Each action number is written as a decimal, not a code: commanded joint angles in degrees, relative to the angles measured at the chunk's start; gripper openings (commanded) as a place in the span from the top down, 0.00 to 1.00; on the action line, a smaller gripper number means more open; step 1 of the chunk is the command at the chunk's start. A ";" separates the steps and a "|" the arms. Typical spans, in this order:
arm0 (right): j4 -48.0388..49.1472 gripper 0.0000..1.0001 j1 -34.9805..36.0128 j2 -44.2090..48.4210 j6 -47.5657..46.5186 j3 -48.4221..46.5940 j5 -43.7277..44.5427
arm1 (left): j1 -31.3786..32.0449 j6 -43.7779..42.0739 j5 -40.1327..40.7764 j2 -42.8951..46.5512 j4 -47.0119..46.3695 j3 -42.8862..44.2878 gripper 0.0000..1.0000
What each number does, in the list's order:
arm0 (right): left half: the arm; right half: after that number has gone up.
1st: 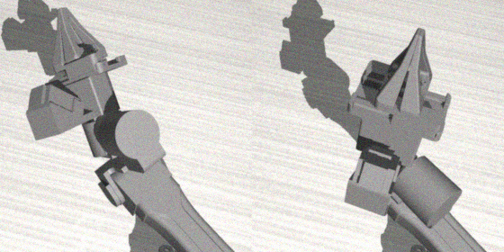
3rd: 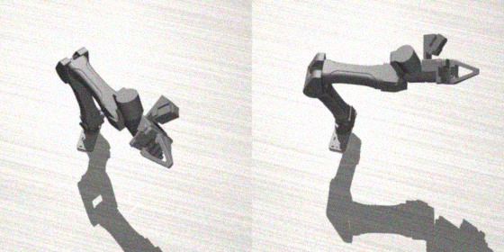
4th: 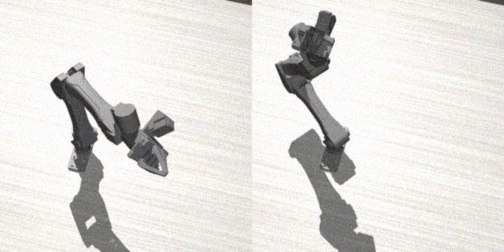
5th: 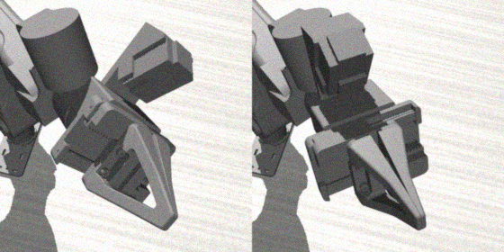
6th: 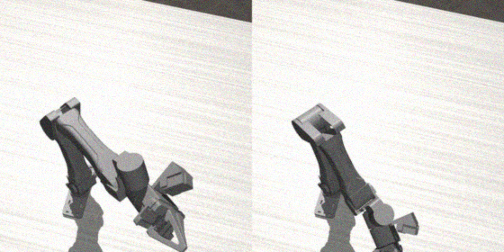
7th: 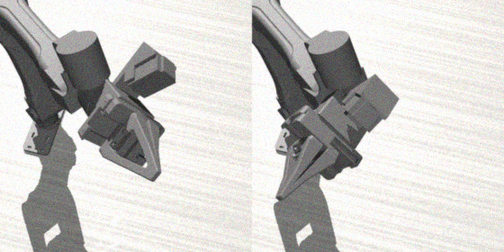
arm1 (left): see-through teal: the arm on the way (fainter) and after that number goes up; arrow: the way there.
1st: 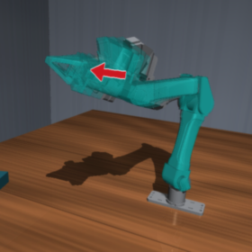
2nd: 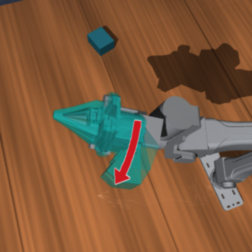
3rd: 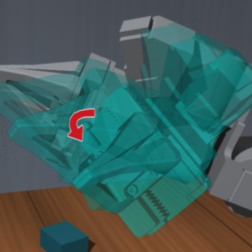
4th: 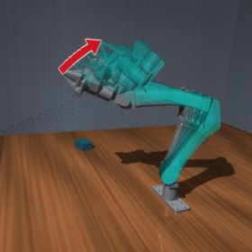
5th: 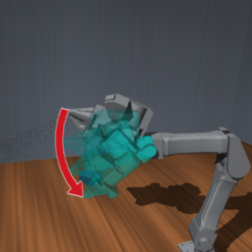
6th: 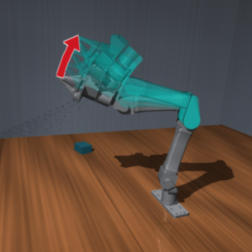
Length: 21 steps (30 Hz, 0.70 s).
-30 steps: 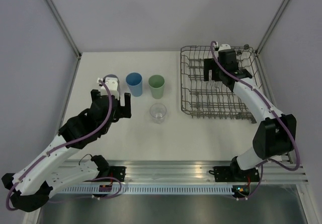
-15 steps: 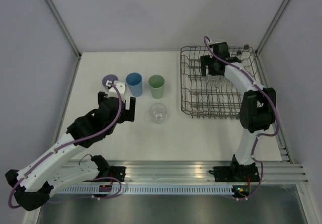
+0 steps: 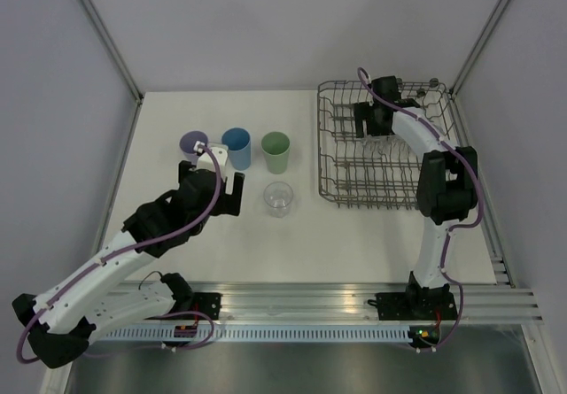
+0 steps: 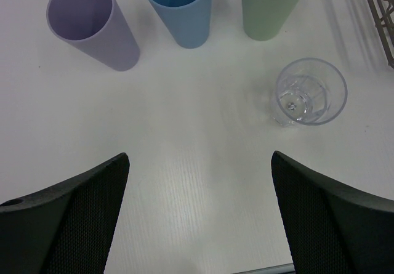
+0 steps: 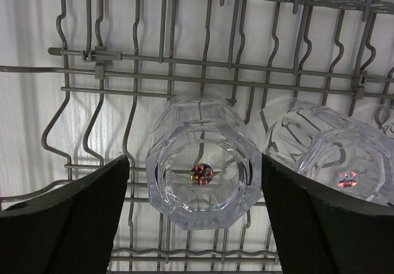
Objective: Unload the cups from the dish rack
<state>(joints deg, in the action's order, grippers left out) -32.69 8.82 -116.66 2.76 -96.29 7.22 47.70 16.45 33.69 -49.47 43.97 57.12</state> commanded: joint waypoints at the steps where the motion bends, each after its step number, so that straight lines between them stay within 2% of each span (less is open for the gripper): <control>1: -0.98 0.12 -0.21 -0.06 0.05 -1.53 -0.28 | -0.07 -2.21 -1.26 -0.27 -2.31 -0.08 0.00; 5: -1.50 0.33 -0.29 0.12 0.05 -1.44 -0.28 | -0.07 -2.38 -1.52 -0.36 -2.31 0.01 0.00; 8: -1.77 0.39 -0.29 0.91 0.05 -1.36 0.59 | -0.07 -2.56 -1.79 -0.45 -2.39 -0.08 0.00; 21: -4.31 0.49 -0.29 9.34 0.75 -3.55 0.86 | -0.07 -2.12 -2.58 0.61 -2.83 0.36 0.00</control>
<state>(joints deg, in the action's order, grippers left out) -36.03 8.71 -113.49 3.16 -96.31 7.40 47.70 15.73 32.36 -49.82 43.88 57.01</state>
